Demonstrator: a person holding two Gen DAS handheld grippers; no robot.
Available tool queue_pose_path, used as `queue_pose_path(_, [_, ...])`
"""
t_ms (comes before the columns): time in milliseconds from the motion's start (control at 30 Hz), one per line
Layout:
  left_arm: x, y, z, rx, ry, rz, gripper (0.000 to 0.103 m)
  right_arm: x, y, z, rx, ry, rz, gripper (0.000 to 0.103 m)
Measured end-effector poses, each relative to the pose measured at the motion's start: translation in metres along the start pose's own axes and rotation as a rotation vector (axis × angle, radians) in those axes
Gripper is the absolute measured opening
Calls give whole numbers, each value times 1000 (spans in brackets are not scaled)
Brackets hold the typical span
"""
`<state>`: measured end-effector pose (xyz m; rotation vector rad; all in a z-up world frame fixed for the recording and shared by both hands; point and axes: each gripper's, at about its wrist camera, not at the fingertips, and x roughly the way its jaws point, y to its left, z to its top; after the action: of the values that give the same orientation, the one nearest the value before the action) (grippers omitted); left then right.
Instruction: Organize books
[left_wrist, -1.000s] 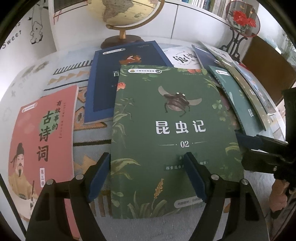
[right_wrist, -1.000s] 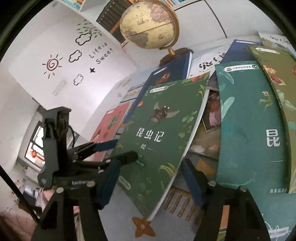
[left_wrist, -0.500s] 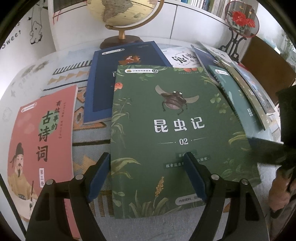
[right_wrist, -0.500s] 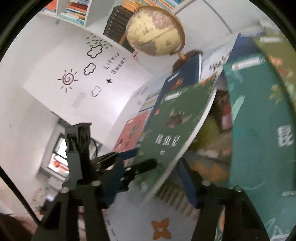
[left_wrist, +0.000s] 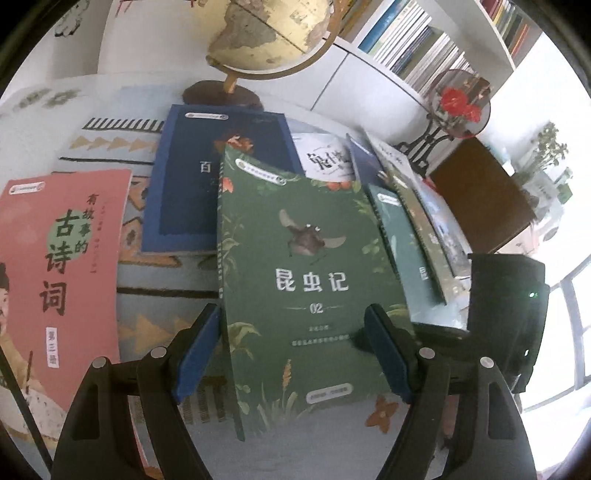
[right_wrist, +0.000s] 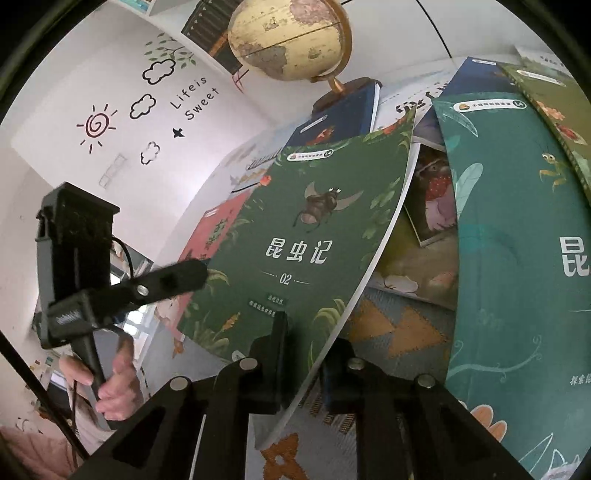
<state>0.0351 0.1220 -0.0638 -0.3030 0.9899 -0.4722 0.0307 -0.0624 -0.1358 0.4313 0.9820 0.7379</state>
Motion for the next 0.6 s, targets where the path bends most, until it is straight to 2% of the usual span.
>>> queue_pose_path(33, [1, 1, 1, 1, 1, -10, 75, 0, 1, 0, 0, 0, 1, 14])
queue_pose_path(67, [3, 2, 2, -7, 8, -48, 69, -1, 2, 0, 0, -1, 0, 14])
queue_pose_path(100, [13, 5, 2, -42, 49, -151, 62, 0, 3, 0, -2, 1, -1, 14])
queue_pose_path(133, [21, 6, 2, -60, 77, -179, 58, 0, 2, -1, -2, 0, 0, 14])
queue_pose_path(167, [26, 4, 0, -53, 91, -139, 52, -1, 1, -1, 1, -1, 3, 14])
queue_pose_path(200, [30, -1, -1, -19, 94, -46, 43, -1, 1, -2, 3, -3, 5, 14])
queue_pose_path(233, [32, -5, -3, 13, 95, 25, 39, -2, 1, -2, 5, -4, 5, 14])
queue_pose_path(267, [33, -7, -5, 32, 95, 73, 31, -2, 1, -2, 4, -4, 2, 14])
queue_pose_path(300, [31, -7, -6, 39, 84, 101, 30, -3, 2, -2, 1, -5, -5, 14])
queue_pose_path(467, [30, -14, -8, 87, 76, 179, 30, -4, 16, -6, -54, -22, -101, 15])
queue_pose_path(600, [29, -15, -7, 100, 79, 195, 30, -6, 25, -7, -97, -42, -162, 15])
